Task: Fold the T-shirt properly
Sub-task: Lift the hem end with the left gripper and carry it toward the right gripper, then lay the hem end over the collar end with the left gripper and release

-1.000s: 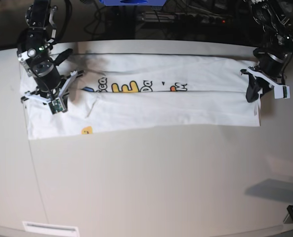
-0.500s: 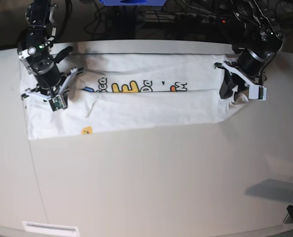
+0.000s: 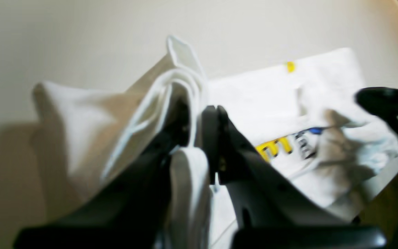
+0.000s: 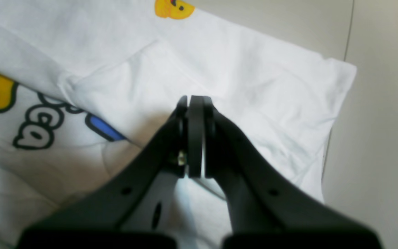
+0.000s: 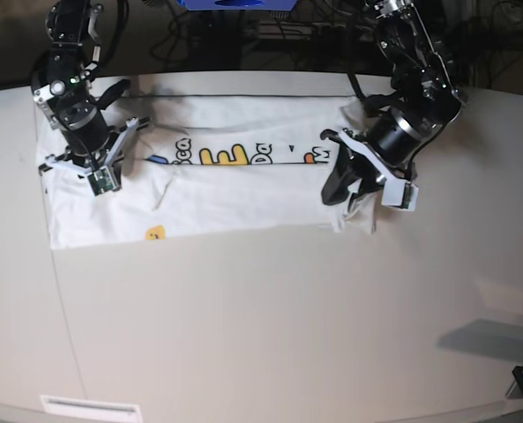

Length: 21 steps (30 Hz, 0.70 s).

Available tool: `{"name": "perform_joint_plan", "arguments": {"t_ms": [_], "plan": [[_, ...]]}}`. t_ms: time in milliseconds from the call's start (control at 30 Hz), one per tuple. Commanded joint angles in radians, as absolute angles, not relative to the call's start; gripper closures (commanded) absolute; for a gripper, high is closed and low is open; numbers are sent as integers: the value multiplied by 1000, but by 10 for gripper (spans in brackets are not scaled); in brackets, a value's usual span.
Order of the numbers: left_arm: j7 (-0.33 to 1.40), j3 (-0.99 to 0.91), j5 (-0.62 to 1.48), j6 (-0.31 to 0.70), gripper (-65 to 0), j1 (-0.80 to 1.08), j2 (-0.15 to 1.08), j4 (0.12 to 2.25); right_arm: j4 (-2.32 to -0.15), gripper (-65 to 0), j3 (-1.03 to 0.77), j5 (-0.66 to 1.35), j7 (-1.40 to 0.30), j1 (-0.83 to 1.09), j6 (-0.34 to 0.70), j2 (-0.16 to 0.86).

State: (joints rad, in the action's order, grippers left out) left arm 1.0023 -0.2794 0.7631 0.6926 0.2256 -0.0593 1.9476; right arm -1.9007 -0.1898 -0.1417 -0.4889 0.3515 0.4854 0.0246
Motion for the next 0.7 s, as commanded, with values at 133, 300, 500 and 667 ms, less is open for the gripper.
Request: {"name": "perform_joint_plan", "arguments": {"t_ms": [133, 300, 500, 667], "plan": [[978, -160, 788, 613, 0, 168, -85, 1936, -1919, -1, -193, -136, -464, 344, 481, 31], [977, -76, 788, 585, 0, 127, -93, 1822, -1919, -1, -216, -136, -464, 344, 481, 31], [926, -4, 788, 585, 0, 137, -90, 1779, -1919, -1, -292, -136, -463, 338, 487, 31], [914, 58, 788, 584, 0, 134, -90, 1778, -1917, -1, -297, -136, -464, 337, 487, 33]]}}
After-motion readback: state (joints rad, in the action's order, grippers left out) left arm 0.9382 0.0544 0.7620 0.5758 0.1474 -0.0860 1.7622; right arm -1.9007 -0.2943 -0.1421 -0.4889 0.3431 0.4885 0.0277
